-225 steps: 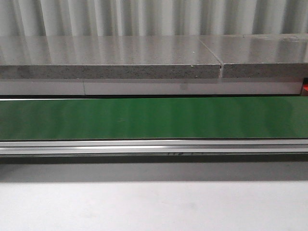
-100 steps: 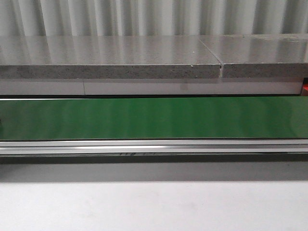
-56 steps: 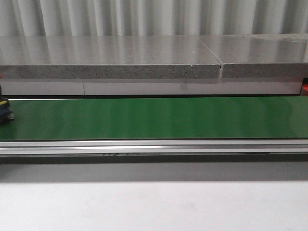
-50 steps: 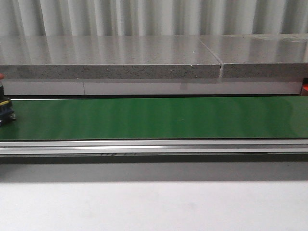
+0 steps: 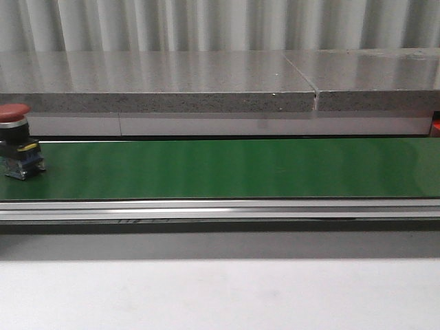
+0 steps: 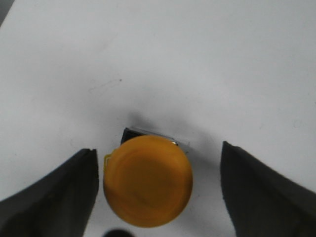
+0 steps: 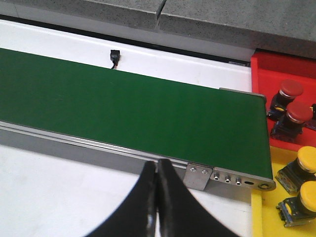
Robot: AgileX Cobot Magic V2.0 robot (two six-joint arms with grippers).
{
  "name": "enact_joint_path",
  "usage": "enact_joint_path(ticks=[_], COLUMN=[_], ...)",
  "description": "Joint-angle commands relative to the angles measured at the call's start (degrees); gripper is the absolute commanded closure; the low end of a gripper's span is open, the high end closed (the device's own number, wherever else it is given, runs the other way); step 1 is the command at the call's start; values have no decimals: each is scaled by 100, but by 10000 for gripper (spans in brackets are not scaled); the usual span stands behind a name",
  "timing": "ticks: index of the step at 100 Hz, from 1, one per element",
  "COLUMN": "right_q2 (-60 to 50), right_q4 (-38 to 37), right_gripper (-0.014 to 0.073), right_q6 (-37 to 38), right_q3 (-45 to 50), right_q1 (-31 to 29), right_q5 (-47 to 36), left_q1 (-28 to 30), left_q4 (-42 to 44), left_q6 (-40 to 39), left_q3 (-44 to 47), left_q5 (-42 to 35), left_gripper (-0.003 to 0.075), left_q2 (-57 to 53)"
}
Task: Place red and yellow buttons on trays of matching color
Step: 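Lower the left gripper onto a yellow button and grasp it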
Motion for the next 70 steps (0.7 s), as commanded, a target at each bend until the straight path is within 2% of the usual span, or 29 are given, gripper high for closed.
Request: enact_joint_path(ticks=[1, 13, 25, 49, 70], right_q2=[50, 50, 50, 50, 50], right_q4=[-12, -12, -12, -12, -12], right_gripper=[660, 660, 660, 660, 660], right_q6=[-56, -56, -56, -56, -56], right_q3=[-137, -137, -137, -137, -137], right_q1=[-1, -1, -1, -1, -1], right_q5=[-421, -421, -421, -421, -421], left_q1=[21, 21, 21, 11, -54], left_q4=[-17, -17, -17, -17, -11], left_q6=[-54, -54, -54, -54, 23], left_q3=[-178, -178, -178, -178, -178], left_q5=[-266, -242, -146, 17, 213], left_gripper=[356, 435, 479, 524, 526], left_q2=[-309, -309, -309, -395, -862])
